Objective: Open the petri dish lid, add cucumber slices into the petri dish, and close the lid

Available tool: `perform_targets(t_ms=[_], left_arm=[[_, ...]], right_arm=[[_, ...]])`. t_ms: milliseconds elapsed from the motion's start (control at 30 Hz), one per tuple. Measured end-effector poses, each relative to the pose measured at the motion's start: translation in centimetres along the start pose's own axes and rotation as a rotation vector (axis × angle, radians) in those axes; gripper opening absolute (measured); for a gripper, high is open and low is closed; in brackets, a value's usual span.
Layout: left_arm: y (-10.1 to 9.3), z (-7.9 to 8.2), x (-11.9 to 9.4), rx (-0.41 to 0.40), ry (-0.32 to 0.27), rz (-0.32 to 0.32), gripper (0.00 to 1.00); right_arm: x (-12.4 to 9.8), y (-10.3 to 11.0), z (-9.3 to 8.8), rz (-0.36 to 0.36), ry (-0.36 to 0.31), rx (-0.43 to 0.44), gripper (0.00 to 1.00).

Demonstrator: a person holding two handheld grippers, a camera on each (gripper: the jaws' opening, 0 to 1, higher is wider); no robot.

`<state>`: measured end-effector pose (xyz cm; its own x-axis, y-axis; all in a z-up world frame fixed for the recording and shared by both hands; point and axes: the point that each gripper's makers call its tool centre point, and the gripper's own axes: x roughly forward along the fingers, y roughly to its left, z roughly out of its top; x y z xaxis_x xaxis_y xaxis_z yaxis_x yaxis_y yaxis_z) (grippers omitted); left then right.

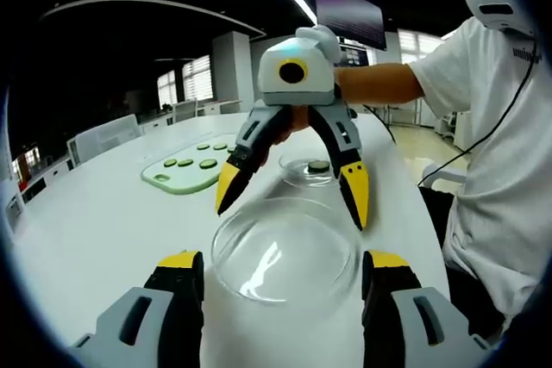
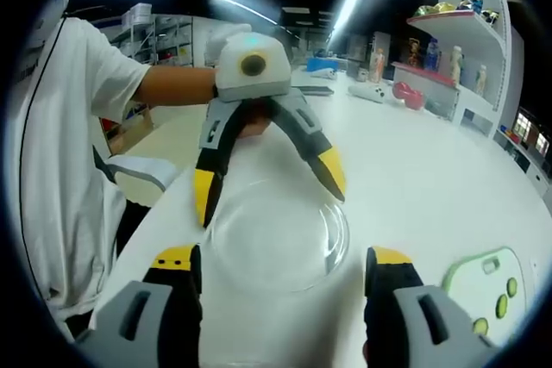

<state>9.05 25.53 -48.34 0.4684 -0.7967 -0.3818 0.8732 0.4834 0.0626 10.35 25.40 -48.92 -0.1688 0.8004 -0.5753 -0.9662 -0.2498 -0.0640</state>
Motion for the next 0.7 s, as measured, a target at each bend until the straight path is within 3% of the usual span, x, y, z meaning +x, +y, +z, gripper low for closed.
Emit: perform_targets(t_ms=[700], left_arm=[[0.16, -0.17, 0.56, -0.01, 0.001, -0.023, 0.72]], right_arm=[[0.85, 0.38, -0.19, 0.036, 0.0, 0.015, 0.7]])
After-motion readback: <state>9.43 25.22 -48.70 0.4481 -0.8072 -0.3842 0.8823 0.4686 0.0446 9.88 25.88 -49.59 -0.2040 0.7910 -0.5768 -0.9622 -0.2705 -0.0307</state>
